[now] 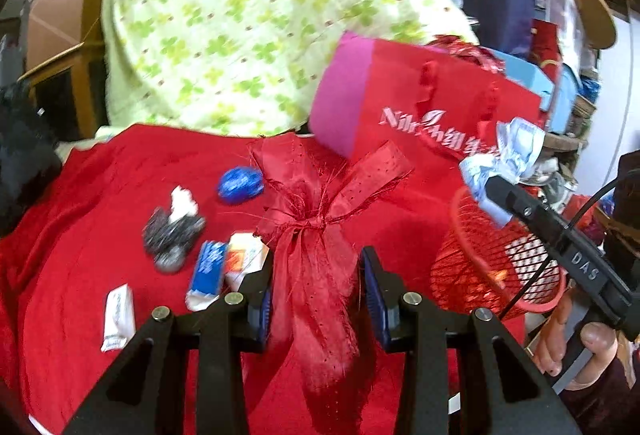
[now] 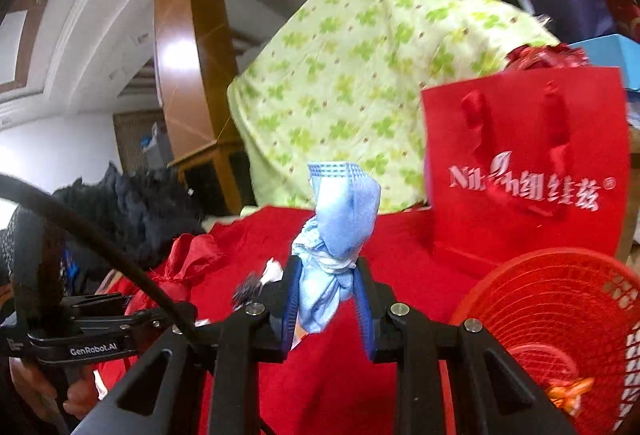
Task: Collect trash
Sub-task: 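Carry the mask and bow over the red mesh basket and open both grippers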
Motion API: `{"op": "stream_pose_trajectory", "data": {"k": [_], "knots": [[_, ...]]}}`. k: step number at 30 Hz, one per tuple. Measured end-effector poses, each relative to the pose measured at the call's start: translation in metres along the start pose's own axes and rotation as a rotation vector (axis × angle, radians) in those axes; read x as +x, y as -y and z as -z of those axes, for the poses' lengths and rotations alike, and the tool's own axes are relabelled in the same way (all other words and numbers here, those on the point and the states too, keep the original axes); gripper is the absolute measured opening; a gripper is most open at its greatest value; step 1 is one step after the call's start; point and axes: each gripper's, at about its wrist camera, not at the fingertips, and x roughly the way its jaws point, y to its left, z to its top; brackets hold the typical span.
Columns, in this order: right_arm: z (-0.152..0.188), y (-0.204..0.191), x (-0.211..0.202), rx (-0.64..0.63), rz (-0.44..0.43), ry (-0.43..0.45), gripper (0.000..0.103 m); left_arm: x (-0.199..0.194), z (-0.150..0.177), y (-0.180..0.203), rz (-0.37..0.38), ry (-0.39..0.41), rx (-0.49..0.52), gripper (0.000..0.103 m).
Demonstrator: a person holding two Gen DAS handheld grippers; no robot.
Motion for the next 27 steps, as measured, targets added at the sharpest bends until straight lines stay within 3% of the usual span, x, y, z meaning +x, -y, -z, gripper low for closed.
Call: {"op": "stream_pose_trajectory", "data": {"k": [6, 15, 22, 26, 27], "knots": [[-0.006, 0.03, -0.033, 0.021, 0.083, 0.043, 0.027, 0.006, -0.016, 0.034, 0.088, 0.017, 0.048, 0.04], [0.001, 0.079, -0.094, 0.063, 0.336, 0.151, 0.027, 0.03, -0.038, 0.106, 0.258, 0.037, 0.146, 0.041], [0.004, 0.121, -0.113, 0.19, 0.388, 0.154, 0.027, 0.057, -0.042, 0.155, 0.369, -0.016, 0.195, 0.041], [0.005, 0.138, -0.116, 0.245, 0.412, 0.152, 0.03, 0.07, -0.04, 0.173, 0.381, -0.044, 0.21, 0.043], [0.005, 0.14, -0.117, 0.255, 0.411, 0.152, 0.03, 0.073, -0.039, 0.177, 0.369, -0.049, 0.218, 0.047]]}}
